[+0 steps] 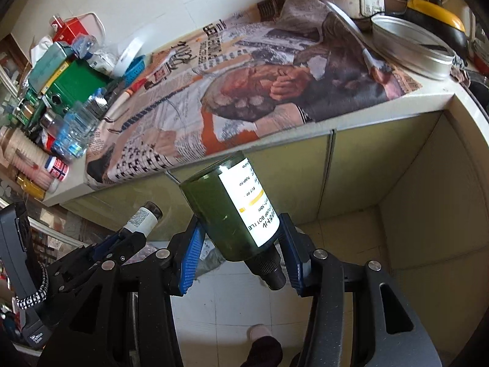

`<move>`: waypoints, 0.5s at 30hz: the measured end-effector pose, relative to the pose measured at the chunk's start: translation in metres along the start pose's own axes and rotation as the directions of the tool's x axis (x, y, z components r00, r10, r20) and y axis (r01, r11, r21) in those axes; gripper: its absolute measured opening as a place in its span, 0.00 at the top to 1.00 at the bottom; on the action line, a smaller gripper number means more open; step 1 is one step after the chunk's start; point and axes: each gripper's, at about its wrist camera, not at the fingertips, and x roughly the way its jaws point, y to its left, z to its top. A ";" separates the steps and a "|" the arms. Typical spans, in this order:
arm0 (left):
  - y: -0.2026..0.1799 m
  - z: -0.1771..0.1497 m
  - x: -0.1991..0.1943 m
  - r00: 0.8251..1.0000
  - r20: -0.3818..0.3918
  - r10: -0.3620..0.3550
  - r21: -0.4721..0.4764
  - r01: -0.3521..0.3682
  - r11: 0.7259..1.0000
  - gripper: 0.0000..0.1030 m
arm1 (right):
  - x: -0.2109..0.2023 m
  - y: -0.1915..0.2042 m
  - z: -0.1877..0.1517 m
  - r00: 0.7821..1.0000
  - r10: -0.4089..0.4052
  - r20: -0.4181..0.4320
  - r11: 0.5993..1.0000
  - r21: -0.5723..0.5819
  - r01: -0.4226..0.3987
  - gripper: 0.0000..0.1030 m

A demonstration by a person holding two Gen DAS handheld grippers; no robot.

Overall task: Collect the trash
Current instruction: 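Carry both bottles down toward the floor bucket with both tools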

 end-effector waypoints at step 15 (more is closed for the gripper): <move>-0.006 -0.078 0.181 0.996 -0.087 0.019 -0.111 -0.029 0.993 0.74 | 0.160 -0.086 -0.053 0.987 0.040 -0.158 0.999 -0.017 -0.044 0.56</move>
